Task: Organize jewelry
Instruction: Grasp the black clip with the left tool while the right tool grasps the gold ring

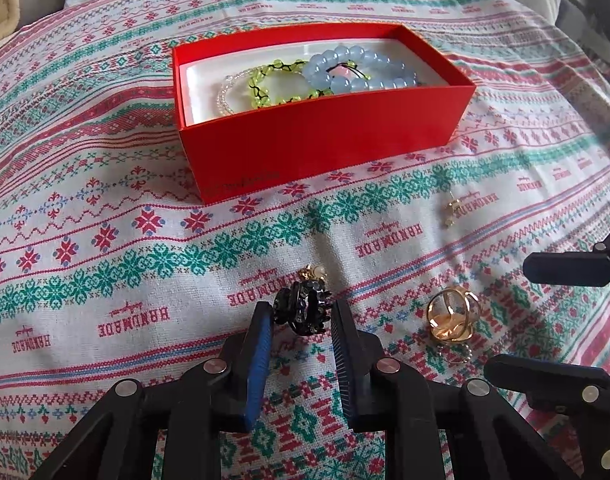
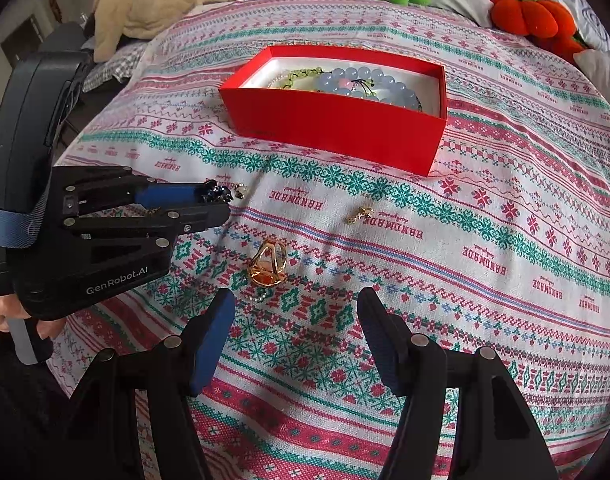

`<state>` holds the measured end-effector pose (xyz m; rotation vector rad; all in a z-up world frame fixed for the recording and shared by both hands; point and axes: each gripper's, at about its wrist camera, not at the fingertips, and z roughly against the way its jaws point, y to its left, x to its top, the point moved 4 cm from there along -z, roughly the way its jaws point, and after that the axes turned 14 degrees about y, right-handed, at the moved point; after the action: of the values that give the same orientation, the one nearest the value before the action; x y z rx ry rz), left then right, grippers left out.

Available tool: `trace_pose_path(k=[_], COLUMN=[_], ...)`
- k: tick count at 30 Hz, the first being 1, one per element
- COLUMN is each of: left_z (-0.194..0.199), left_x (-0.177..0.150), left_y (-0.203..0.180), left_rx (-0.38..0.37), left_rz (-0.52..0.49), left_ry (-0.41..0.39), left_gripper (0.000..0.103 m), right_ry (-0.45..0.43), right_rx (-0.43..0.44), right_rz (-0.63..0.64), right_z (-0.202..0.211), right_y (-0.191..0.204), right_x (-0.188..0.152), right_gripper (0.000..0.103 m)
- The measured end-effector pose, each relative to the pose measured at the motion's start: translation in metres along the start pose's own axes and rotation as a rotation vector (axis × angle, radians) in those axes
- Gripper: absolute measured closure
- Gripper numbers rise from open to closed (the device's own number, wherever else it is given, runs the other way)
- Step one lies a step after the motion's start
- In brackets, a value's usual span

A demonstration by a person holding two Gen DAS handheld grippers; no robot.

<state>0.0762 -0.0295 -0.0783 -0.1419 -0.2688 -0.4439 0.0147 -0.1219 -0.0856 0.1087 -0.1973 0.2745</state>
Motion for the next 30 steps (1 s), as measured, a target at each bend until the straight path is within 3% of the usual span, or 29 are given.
trace_pose_path(k=[8,21,30], left_z=[0.009,0.011,0.018], left_x=[-0.004,-0.008,-0.007], left_y=[0.014,0.021,0.029], left_rx=[0.007,0.005,-0.005], left_rz=[0.038,0.052,0.083], left_ry=[-0.008,0.005,0.000], left_gripper=[0.079,0.079,0.079], right_ry=[0.010,0.093,0.085], right_rx=[0.016,0.153,0.140], right_rz=[0.009,-0.084,-0.088], right_z=[-0.004,-0.021,-0.015], right_y=[0.009,0.009,0.010], right_x=[0.010,0.030,0.034], right_gripper=[0.037,0.085,0.086])
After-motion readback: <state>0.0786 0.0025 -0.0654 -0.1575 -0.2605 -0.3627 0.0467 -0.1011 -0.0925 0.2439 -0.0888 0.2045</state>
